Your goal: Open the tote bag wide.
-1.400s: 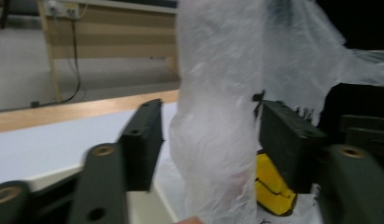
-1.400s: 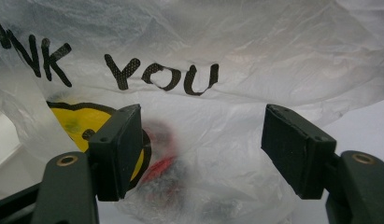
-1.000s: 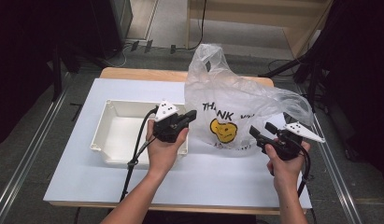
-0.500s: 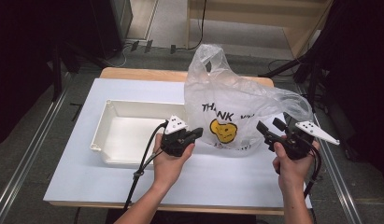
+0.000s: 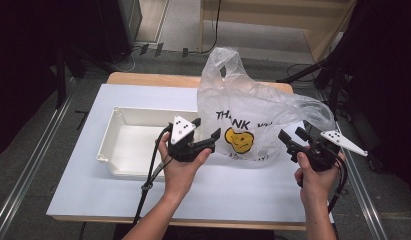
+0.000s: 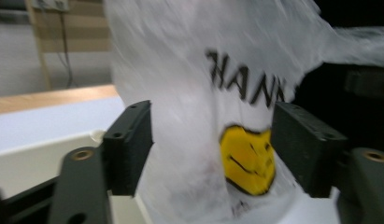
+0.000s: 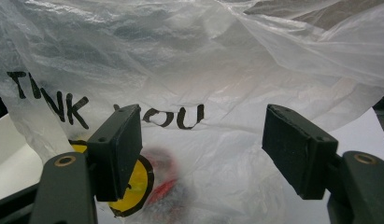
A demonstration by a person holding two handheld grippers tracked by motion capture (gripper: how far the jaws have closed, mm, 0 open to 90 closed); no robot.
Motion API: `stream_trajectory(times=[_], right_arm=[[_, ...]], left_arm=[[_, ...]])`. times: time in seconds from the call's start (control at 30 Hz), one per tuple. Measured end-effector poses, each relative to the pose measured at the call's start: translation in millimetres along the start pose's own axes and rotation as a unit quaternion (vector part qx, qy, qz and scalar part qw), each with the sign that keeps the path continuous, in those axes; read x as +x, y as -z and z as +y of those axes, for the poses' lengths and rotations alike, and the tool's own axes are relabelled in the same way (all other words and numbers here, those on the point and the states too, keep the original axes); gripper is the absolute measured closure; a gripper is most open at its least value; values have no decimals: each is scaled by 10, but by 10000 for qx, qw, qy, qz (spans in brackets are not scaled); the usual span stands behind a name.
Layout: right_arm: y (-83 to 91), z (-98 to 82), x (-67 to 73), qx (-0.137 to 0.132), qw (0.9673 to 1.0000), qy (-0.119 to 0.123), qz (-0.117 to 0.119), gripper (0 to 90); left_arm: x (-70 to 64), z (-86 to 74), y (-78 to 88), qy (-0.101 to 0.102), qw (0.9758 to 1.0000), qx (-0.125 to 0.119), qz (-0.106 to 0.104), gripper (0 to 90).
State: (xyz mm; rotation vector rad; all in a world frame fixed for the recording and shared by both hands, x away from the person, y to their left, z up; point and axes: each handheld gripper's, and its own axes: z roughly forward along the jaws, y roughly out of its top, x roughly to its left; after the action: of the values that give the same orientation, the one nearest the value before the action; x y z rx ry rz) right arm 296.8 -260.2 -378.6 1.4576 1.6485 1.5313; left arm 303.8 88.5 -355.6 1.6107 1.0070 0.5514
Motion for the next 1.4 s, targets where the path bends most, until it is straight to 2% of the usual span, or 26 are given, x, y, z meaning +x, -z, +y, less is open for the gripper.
stream_trajectory(times=[0.1, 0.17, 0.23, 0.27, 0.3, 0.33, 0.37, 0.4, 0.43, 0.53, 0.6, 0.7, 0.77, 0.83, 0.9, 0.93, 0.97, 1.0, 1.03, 1.07, 1.1, 1.17, 1.3, 1.33, 1.37, 1.4], right_arm=[[-7, -11, 0, 40, 10000, -27, 5, 298], [-15, -17, 5, 50, 10000, -22, 3, 298], [-22, -23, 11, 59, 10000, -29, 26, 298], [-24, -25, 19, 79, 9999, -47, 49, 298], [-31, -28, 22, 75, 10000, -27, 48, 298], [-34, -30, 25, 93, 9999, -7, 55, 298], [-38, -34, 30, 108, 9999, -21, 57, 298], [-50, -44, 30, 107, 9999, -1, 50, 297], [-50, -44, 30, 107, 9999, -1, 50, 297], [-59, -55, 28, 101, 9999, -7, 29, 298], [-49, -52, 44, 67, 10000, -15, 30, 301], [-25, -31, 102, -17, 9999, 117, 108, 302], [-3, -9, 167, -113, 9995, 216, 211, 305], [2, -5, 181, -153, 9993, 248, 216, 315], [10, -11, 201, -256, 9991, 260, 222, 359], [8, -32, 202, -365, 9987, 265, 222, 468], [8, -32, 202, -365, 9987, 265, 222, 468], [-26, -60, 195, -305, 9990, 239, 242, 564], [-26, -60, 195, -305, 9990, 239, 242, 564], [-85, -106, 179, -176, 9992, 251, 237, 650], [-85, -106, 179, -176, 9992, 251, 237, 650], [-198, -205, 151, 3, 9994, 281, 179, 717], [-325, -310, 144, 191, 9993, 286, 169, 732], [-415, -384, 145, 355, 9988, 292, 193, 729], [-415, -384, 145, 355, 9988, 292, 193, 729], [-462, -423, 147, 452, 9983, 322, 179, 725]], left_arm=[[48, 129, -95, -31, 9998, 126, 175, 178], [100, 185, -172, -50, 9994, 209, 284, 159], [164, 218, -224, 88, 9995, 227, 218, 173], [187, 224, -240, 111, 9996, 232, 137, 224], [198, 217, -248, 105, 9997, 235, -11, 329], [204, 202, -255, 55, 9993, 302, -223, 513], [192, 180, -261, 16, 9987, 391, -317, 601], [178, 148, -267, -20, 9981, 450, -413, 745], [162, 111, -272, 3, 9971, 531, -538, 745], [109, -18, -288, 6, 9946, 771, -690, 860], [59, -120, -293, 15, 9931, 897, -759, 882], [-5, -246, -293, 41, 9910, 1043, -832, 888], [-50, -334, -282, 67, 9900, 1100, -877, 889], [-100, -429, -261, 73, 9894, 1143, -891, 889], [-140, -515, -238, 126, 9893, 1153, -886, 889], [-154, -547, -231, 138, 9892, 1152, -890, 888], [-166, -586, -224, 151, 9891, 1158, -895, 888], [-174, -623, -215, 166, 9888, 1187, -892, 887], [-184, -659, -211, 193, 9887, 1193, -888, 887], [-190, -690, -207, 195, 9883, 1222, -892, 884], [-199, -718, -205, 210, 9882, 1229, -888, 884], [-211, -768, -195, 217, 9880, 1248, -885, 881], [-251, -881, -187, 202, 9880, 1294, -819, 879], [-258, -917, -188, 211, 9875, 1334, -808, 875], [-266, -956, -191, 241, 9873, 1356, -792, 875], [-272, -1017, -198, 270, 9860, 1454, -767, 875]])
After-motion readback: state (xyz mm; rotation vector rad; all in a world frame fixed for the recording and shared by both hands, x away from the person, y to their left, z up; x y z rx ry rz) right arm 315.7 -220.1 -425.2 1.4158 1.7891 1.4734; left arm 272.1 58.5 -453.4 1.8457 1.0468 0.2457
